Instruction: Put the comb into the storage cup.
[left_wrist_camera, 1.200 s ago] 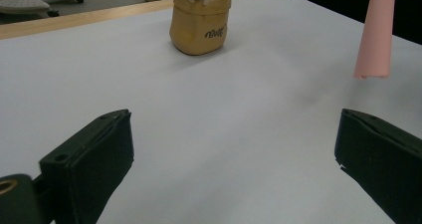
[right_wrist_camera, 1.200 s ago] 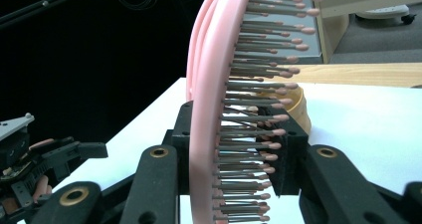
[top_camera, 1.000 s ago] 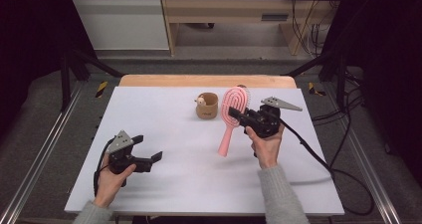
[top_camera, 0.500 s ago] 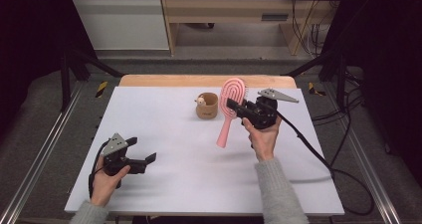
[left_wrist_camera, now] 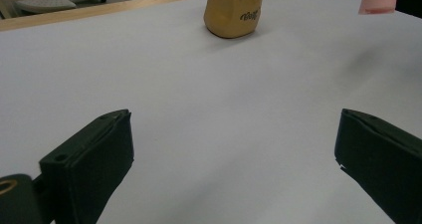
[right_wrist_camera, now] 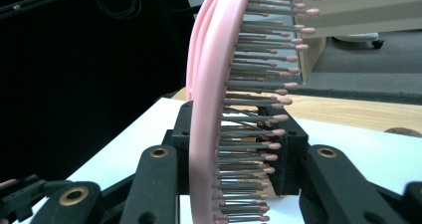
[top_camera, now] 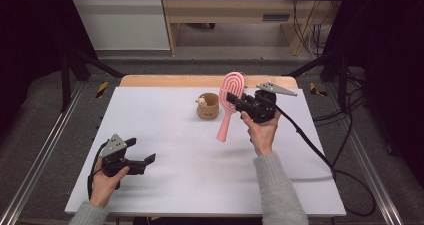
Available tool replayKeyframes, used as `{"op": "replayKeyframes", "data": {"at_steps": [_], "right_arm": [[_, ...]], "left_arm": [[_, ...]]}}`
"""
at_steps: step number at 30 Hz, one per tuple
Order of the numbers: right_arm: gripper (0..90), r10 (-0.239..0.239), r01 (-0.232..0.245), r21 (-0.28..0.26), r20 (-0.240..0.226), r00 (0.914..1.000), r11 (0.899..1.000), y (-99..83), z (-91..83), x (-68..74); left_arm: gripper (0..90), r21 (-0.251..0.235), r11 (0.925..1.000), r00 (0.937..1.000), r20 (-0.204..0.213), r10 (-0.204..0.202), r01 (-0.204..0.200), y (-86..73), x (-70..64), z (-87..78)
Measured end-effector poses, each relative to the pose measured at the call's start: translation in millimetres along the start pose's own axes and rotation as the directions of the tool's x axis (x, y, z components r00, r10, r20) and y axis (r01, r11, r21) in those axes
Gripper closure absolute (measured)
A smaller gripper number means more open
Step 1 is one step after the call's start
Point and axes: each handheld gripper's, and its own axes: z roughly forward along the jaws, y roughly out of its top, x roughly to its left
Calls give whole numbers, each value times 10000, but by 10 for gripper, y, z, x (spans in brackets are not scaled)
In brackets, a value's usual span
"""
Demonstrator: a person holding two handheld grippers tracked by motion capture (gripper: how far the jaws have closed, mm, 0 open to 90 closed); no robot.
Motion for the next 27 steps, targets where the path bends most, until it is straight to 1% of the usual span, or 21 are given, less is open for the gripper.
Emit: {"op": "replayKeyframes", "data": {"at_steps": [11, 27], "right_arm": [[635, -85, 86, -80, 150, 9999, 9999, 82, 128, -3], [636, -101, 109, -190, 425, 9990, 9998, 210, 296, -34]], "left_arm": [[21, 47, 10000, 10000, 15, 43, -43, -21, 6, 11], [21, 42, 10000, 10000, 83, -35, 35, -35, 30, 5]]}}
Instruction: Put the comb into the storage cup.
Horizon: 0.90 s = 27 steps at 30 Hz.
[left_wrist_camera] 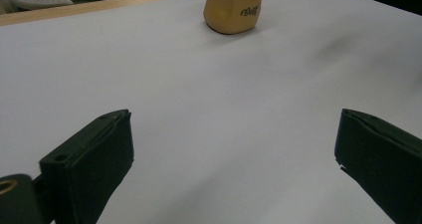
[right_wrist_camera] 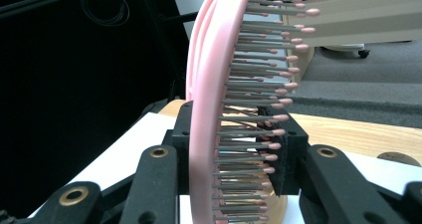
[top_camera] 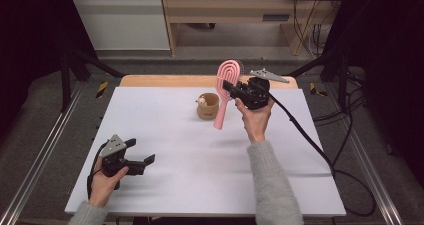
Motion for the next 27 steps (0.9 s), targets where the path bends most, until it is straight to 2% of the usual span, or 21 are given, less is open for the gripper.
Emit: {"op": "replayKeyframes", "data": {"at_steps": [27], "right_arm": [[635, 18, -4, -347, 383, 9993, 9994, 217, 254, -36]], "left_arm": [[21, -15, 10000, 10000, 11, -34, 34, -15, 33, -10]]}}
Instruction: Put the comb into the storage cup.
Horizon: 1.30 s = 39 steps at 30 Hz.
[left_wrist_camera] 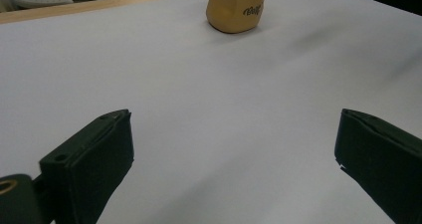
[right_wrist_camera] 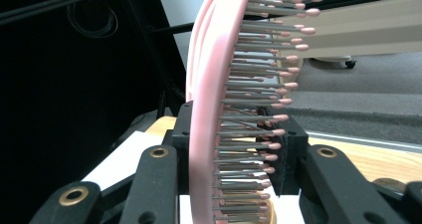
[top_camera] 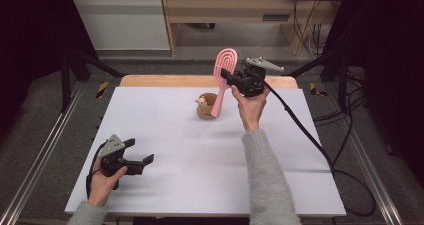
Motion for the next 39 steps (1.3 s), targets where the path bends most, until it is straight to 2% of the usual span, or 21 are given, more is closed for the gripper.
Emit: {"op": "replayKeyframes", "data": {"at_steps": [27, 39], "right_arm": [[635, 100, -83, -258, 659, 9978, 9996, 91, 273, -74], [635, 212, -183, -369, 803, 9965, 9992, 124, 358, -112]], "left_arm": [[21, 30, 10000, 10000, -7, 0, 0, -11, 17, 10], [21, 61, 10000, 10000, -9, -2, 3, -17, 26, 11]]}}
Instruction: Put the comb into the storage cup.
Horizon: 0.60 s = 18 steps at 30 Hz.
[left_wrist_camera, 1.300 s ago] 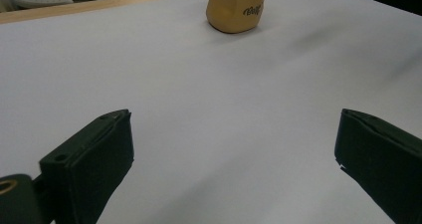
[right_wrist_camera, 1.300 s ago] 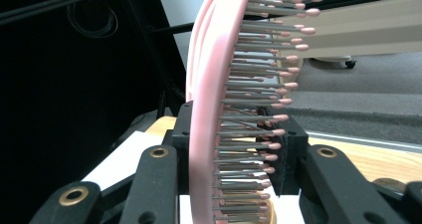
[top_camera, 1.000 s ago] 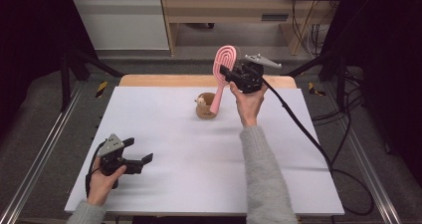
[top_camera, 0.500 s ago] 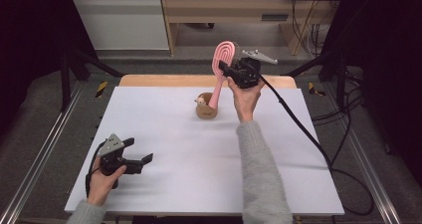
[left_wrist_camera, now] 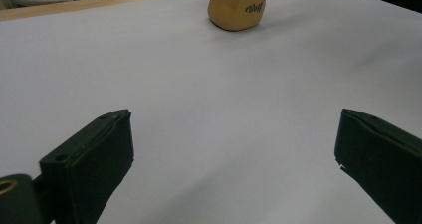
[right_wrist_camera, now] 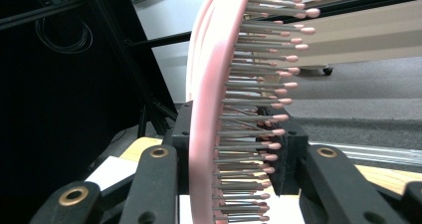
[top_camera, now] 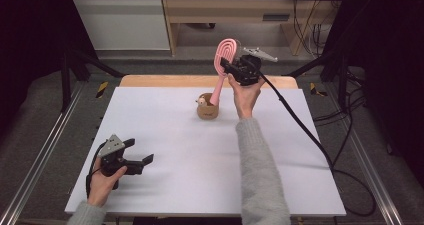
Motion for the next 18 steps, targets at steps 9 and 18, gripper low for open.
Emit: {"op": "replayKeyframes", "data": {"at_steps": [9, 18], "right_arm": [[635, -75, 75, 38, 44, 10000, 10000, -2, 106, 10], [635, -60, 61, -12, 299, 9995, 10000, -22, 208, -29]], "left_arm": [[21, -2, 10000, 10000, 5, -26, 26, -2, 5, 1], [21, -32, 10000, 10000, 17, -54, 54, -1, 6, -2]]}}
